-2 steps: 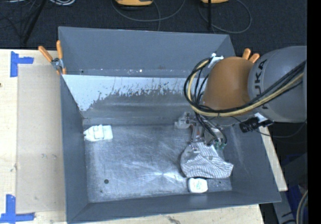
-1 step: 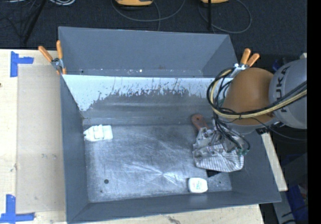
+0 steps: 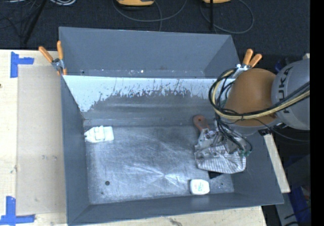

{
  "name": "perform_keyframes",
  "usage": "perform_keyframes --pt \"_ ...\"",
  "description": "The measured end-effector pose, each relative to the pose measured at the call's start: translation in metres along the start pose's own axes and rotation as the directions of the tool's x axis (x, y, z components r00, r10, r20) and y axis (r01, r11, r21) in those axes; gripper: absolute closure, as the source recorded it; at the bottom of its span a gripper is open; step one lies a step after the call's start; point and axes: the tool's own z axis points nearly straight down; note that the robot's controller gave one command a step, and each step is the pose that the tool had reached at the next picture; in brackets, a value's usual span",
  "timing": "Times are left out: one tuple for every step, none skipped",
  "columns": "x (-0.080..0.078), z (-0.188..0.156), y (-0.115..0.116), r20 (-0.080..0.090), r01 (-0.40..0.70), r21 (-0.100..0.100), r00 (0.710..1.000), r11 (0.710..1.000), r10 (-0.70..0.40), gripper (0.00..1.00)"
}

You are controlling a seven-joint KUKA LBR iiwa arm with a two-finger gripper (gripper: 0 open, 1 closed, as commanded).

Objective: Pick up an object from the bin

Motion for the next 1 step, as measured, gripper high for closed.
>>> perform_keyframes --pt "-0.0003 -0.0963 0.0207 0.009 0.030 0.003 1.000 1.000 -0.030 1.00"
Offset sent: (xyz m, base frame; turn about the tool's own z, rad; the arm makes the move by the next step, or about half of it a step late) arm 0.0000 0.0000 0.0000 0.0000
